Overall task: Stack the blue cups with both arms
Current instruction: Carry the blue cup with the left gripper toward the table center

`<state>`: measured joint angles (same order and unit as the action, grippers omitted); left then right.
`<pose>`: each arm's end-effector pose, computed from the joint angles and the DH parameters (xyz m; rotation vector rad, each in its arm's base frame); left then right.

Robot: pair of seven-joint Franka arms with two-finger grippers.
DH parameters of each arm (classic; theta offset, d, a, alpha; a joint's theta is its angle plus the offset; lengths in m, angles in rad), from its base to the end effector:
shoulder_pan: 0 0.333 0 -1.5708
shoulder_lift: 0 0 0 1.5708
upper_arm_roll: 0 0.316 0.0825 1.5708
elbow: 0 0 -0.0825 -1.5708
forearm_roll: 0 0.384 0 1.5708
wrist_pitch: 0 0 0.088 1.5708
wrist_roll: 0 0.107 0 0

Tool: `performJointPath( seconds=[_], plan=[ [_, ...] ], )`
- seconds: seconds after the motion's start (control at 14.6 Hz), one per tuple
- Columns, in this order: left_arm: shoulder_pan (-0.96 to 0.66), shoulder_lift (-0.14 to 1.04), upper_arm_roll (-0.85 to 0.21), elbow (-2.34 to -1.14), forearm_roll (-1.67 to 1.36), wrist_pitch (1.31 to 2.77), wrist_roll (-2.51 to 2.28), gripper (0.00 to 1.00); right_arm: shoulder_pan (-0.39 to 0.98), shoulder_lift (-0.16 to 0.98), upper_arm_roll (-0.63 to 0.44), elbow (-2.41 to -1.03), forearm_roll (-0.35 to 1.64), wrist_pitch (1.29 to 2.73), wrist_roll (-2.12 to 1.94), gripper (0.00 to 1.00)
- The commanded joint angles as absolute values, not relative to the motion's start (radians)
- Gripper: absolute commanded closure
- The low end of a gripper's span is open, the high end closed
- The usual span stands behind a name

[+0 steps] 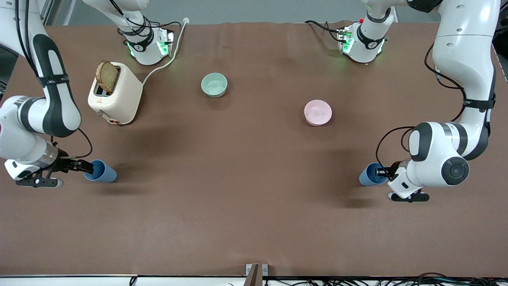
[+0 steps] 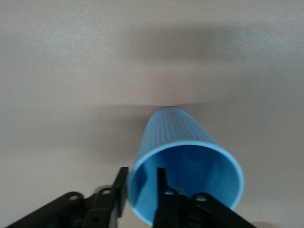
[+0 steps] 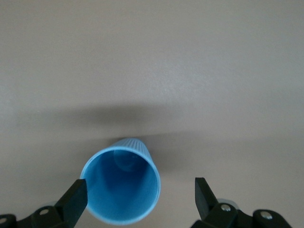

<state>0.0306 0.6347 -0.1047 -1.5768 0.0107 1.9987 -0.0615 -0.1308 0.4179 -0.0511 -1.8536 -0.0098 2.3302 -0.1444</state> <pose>0.6734 -0.0405 0.2538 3.0838 -0.0067 -0.3291 0.6342 -0.1146 0.3025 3.1031 -0.0403 0.0836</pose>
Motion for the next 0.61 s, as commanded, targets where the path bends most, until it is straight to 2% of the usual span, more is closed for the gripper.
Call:
performJointPath(
  seconds=[0.0, 0.27, 0.34, 0.55],
  plan=[
    [0.044, 0.638, -0.109, -1.584, -0.015, 2.014, -0.058, 0.98, -0.163, 0.414, -0.041, -1.916, -0.014, 2.417, -0.204, 0.0],
    [0.04, 0.592, -0.11, -1.595, -0.017, 2.011, -0.069, 1.0, -0.161, 0.42, -0.043, -1.976, -0.014, 2.491, -0.204, 0.0],
    [0.032, 0.565, -0.113, -1.589, -0.017, 1.99, -0.077, 1.0, -0.161, 0.431, -0.043, -1.976, -0.012, 2.494, -0.204, 0.04],
    [0.031, 0.519, -0.227, -1.565, -0.017, 1.944, -0.206, 1.0, -0.155, 0.448, -0.041, -1.976, -0.012, 2.493, -0.202, 0.3]
  ],
)
